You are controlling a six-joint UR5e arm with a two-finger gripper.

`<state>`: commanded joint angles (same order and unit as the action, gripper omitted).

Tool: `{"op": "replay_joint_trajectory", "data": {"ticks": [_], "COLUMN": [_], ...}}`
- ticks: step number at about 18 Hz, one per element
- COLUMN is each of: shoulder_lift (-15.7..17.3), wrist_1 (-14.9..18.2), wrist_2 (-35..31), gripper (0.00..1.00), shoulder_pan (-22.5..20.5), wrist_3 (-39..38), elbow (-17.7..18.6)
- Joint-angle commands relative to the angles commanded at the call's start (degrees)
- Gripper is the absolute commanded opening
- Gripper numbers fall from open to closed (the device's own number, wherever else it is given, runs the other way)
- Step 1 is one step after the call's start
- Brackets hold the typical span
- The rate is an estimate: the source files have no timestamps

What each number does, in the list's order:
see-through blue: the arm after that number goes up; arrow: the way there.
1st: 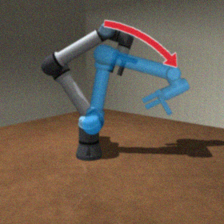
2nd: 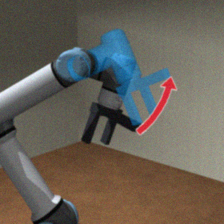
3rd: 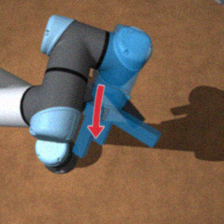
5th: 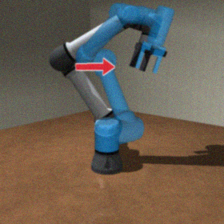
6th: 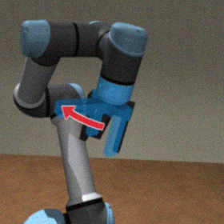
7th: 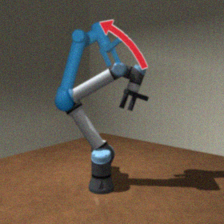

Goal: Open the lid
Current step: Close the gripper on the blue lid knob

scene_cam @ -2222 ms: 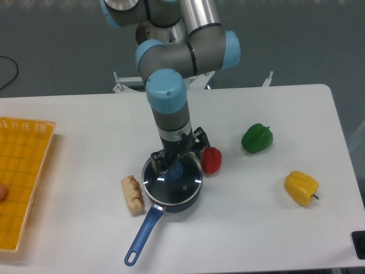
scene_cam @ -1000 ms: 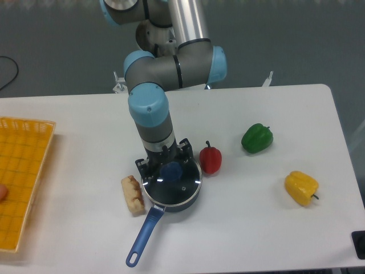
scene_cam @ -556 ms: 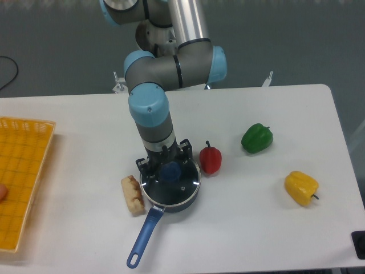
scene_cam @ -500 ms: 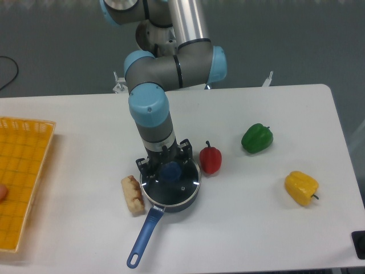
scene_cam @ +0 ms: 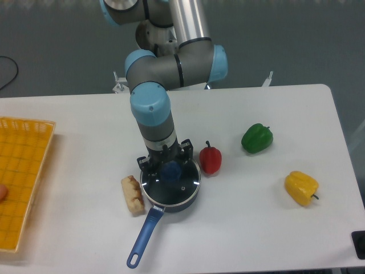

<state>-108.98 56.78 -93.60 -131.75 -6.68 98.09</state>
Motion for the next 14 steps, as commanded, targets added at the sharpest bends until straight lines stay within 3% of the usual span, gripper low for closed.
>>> {"op": "replay_joint_trajectory", "data": {"ticks": [3,6,14], "shoulder_lift": [-0.09,-0.26,-0.53], "wrist_1": [-0.09,-0.17,-0.18], "wrist_2": [-0.17,-0.44,-0.35], "gripper": [0.88,0.94,0.91], "shoulder_pan": [-0.35,-0.35,-0.62], "wrist_3": [0.00,0.00,0.00], "elbow": [-0.35,-0.27,-0.09]}}
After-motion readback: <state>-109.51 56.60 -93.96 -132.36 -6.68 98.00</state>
